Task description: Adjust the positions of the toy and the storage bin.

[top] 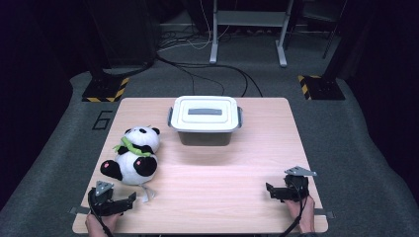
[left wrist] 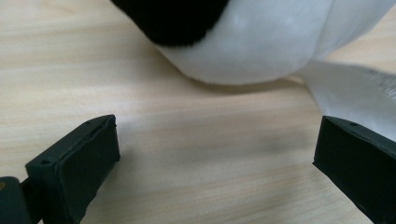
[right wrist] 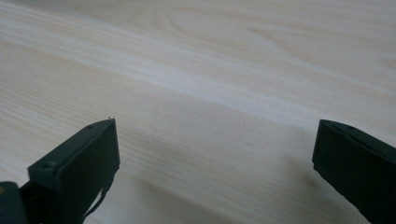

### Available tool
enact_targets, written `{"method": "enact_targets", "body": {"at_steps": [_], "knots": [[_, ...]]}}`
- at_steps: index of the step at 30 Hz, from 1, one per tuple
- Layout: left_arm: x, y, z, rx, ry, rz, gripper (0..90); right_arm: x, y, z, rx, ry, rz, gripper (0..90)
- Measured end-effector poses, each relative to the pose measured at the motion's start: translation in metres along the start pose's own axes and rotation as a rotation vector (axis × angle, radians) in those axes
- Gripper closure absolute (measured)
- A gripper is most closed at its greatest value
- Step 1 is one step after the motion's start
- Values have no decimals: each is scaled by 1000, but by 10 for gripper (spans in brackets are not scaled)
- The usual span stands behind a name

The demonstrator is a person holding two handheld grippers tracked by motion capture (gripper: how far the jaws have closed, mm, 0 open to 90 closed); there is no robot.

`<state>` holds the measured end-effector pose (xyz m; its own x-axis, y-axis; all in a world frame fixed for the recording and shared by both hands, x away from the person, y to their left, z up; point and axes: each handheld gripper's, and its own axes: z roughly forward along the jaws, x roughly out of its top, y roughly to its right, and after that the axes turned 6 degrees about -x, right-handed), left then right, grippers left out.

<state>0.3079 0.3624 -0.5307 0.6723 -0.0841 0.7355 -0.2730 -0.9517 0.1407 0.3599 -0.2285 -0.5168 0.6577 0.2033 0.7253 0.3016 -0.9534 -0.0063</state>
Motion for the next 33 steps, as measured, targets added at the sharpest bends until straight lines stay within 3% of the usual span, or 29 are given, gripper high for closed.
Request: {"method": "enact_targets", "body": {"at_steps": [7,16,33], "knots": [[1,4,3,36,-35,48,0,40,-20,-3,42,37,-63,13],[0,5,3,37,-34,47,0,96,-43,4,84,81,-138,28],[0,5,4,36,-29,50,0,185,-76,28,143,126,-204,53]]}}
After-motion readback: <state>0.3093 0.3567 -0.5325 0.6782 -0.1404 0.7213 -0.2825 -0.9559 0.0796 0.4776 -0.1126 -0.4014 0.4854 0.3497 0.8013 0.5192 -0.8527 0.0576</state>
